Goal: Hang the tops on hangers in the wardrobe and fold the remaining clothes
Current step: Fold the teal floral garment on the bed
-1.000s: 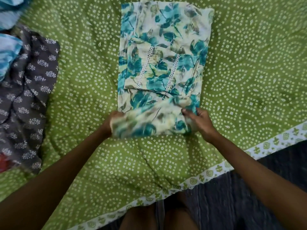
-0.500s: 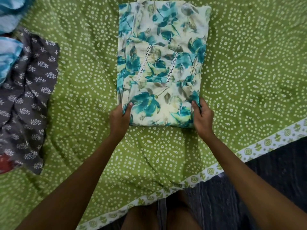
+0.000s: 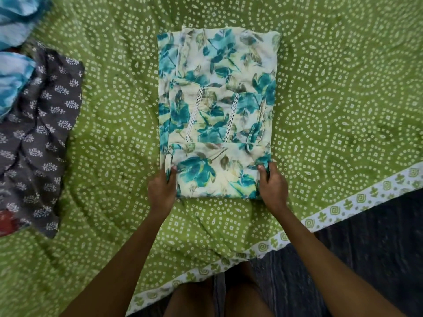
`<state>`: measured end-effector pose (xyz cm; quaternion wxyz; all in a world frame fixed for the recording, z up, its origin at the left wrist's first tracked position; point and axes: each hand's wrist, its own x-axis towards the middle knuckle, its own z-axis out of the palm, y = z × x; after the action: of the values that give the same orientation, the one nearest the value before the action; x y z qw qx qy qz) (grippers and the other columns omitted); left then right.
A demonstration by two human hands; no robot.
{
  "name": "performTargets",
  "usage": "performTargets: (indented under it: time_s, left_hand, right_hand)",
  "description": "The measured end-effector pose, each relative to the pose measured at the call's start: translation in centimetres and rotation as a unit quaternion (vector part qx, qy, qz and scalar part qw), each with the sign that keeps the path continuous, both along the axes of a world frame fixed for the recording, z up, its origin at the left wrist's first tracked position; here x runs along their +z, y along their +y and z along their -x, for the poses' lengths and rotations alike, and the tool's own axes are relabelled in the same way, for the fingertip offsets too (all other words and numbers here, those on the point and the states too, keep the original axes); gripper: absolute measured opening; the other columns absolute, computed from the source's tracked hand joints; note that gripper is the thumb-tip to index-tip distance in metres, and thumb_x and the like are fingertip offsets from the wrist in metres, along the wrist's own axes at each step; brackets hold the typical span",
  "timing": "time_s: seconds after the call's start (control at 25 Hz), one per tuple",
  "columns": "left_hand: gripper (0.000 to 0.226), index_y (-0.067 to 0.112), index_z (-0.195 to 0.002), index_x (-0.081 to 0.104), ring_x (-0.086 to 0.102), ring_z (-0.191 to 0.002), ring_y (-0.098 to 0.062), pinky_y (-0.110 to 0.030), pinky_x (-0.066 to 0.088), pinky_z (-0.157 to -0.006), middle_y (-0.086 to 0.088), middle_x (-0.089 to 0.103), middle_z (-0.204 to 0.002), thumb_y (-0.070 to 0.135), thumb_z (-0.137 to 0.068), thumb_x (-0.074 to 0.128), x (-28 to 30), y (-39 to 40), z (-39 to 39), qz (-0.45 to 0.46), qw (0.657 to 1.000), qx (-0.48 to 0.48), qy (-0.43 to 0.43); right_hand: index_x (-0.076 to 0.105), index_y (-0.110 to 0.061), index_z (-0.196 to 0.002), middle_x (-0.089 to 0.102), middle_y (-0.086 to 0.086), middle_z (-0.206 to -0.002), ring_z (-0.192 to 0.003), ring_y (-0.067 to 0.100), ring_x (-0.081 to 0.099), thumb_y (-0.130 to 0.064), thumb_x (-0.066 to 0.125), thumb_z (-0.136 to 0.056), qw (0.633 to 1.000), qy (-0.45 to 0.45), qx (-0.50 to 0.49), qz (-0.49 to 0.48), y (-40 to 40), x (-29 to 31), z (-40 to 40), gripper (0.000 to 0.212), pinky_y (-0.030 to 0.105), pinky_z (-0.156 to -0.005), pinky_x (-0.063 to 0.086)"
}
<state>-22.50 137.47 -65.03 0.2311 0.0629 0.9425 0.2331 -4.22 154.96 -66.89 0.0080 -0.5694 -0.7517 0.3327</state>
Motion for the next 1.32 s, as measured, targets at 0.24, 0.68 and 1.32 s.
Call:
performTargets:
  time_s: [0.24,0.68,1.32]
  left_hand:
    - [0.038,0.006,-0.124,0.044,0.036,-0.124,-0.027,-0.040,0.022,-0.108,-0.013,0.043,-0.135,0.023,-0.090,0.042,1.0,3.7,-0.7,-0.087,0.902,-0.338,0.256]
    - [0.063,0.015,-0.148,0.022,0.010,-0.144,-0.021,-0.042,-0.005,-0.116,-0.005,0.016,-0.156,0.051,-0.096,0.022,-3.9,7.1,1.8,0.067,0.892,-0.371,0.249]
    - [0.113,0.006,-0.149,-0.002,-0.003,-0.144,-0.034,-0.044,-0.006,-0.115,-0.021,-0.003,-0.156,0.078,-0.075,0.045,-2.6,23.0,19.5,0.073,0.991,-0.063,0.089]
  right_hand:
    - [0.050,-0.004,-0.120,0.053,0.019,-0.124,-0.118,0.025,0.040,-0.029,0.041,-0.094,0.980,0.055,0.023,-0.187,-1.9,1.6,4.0,0.037,0.040,-0.102,0.031]
    - [0.003,-0.004,-0.149,-0.003,0.012,-0.158,-0.145,0.022,-0.006,-0.051,0.017,-0.095,0.968,-0.092,0.188,-0.139,5.1,-2.3,9.5,0.074,0.034,-0.116,-0.012]
    - [0.010,0.003,-0.147,0.008,0.022,-0.155,-0.143,0.033,0.014,-0.043,0.065,-0.083,0.993,0.060,-0.068,-0.074,22.0,-2.6,21.6,0.097,0.033,-0.114,0.011]
